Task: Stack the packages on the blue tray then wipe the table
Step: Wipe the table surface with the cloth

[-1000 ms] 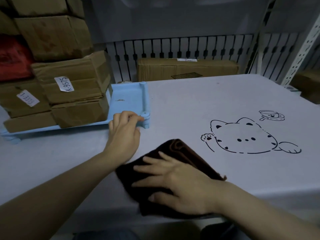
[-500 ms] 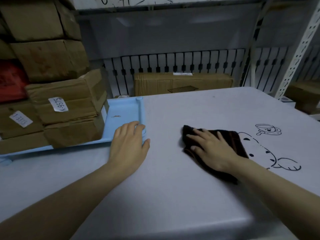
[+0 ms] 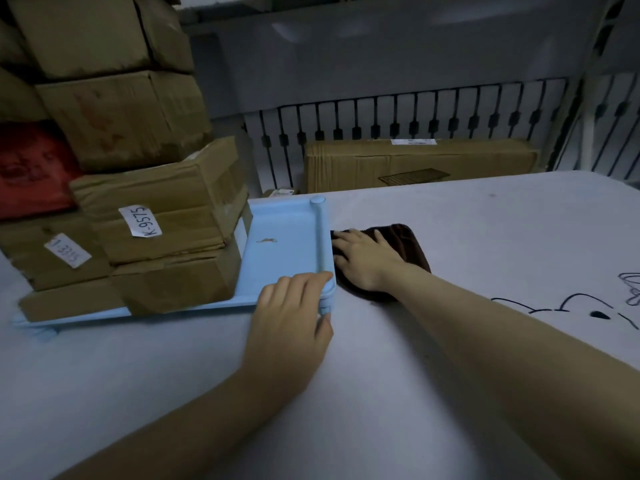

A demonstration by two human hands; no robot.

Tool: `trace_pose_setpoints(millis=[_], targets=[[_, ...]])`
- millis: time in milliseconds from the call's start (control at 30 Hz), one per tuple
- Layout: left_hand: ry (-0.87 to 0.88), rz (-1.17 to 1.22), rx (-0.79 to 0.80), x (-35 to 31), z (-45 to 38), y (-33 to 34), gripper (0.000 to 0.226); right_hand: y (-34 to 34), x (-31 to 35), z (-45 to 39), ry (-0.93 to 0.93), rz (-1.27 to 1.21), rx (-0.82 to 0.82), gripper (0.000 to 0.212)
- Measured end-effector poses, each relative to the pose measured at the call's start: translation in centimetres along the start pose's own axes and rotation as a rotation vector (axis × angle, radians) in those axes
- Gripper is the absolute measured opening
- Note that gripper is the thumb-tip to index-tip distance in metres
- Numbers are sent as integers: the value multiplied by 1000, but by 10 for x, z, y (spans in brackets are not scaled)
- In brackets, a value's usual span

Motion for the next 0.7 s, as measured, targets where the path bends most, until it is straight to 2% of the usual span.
trace_pose_setpoints(millis=[200, 300, 333, 400, 500, 700], targets=[[30, -53, -46, -1, -2, -1, 43, -16, -43, -31, 179, 4, -71, 51], [181, -131, -53, -17, -17, -8, 45, -28, -91, -17, 352, 28, -130, 50], [231, -164, 24, -27, -27, -11, 49, -31, -107, -8, 406, 30, -139, 49], [245, -238, 301, -48, -51, -16, 62, -36, -132, 17, 471, 30, -165, 50], [125, -259, 667, -67, -94, -12, 90, -37, -143, 54, 399, 45, -202, 48], [19, -246, 955, -65, -145, 12, 97, -32, -109, 89, 51, -59, -101, 47]])
Point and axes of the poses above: each hand's wrist, its own z-axis away from the middle knuckle, its own y-axis out of the palm, x = y × z, the point moved 1 cm from there along -z, towards the middle knuckle, and after that the axes turned 1 degree about -z, right-handed, at the moved point
